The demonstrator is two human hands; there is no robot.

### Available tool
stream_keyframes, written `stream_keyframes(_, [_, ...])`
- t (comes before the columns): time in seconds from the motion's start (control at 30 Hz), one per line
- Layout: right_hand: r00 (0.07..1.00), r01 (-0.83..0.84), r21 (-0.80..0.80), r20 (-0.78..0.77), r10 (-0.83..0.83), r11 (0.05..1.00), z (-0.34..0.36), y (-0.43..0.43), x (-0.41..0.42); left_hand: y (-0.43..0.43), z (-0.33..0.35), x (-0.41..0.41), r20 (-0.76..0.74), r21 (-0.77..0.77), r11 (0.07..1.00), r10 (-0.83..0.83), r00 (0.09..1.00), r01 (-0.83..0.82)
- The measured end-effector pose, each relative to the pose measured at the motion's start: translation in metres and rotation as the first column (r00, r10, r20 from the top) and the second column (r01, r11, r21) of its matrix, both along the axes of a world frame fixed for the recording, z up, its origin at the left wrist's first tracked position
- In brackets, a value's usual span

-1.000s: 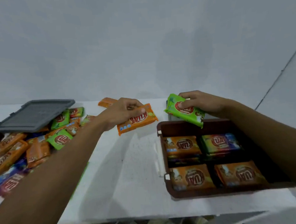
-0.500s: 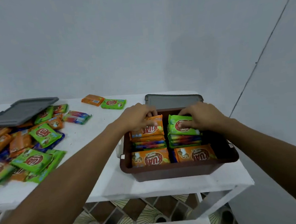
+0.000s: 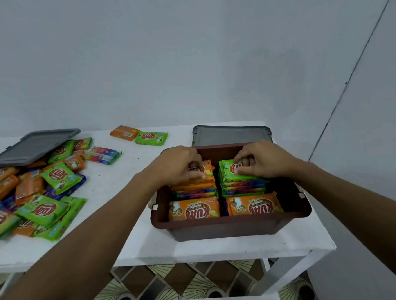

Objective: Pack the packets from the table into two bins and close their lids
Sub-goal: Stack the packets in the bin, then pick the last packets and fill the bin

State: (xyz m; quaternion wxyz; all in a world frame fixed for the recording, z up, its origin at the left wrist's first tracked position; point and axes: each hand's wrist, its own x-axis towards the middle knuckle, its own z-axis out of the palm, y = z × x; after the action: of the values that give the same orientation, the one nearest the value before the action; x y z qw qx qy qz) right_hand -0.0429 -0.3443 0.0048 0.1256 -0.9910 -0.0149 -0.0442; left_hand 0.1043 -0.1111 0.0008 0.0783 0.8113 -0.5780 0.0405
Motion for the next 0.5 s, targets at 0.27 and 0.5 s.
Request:
stream_keyframes(0.27, [1.000, 0.016, -0.098, -0.014, -0.017, 0.995, -0.0013, 0.0011, 0.0029, -0.0001, 0.0004, -0.0033, -0.042, 0.071, 0.997, 0.015, 0.999, -0.012])
stream_keyframes(0.5, [0.998, 0.019, -0.065, -0.060, -0.022, 0.998, 0.0013, 0.0025, 0.0004, 0.0058, 0.0003, -0.0028, -0.047, 0.052, 0.999, -0.003, 0.999, 0.006])
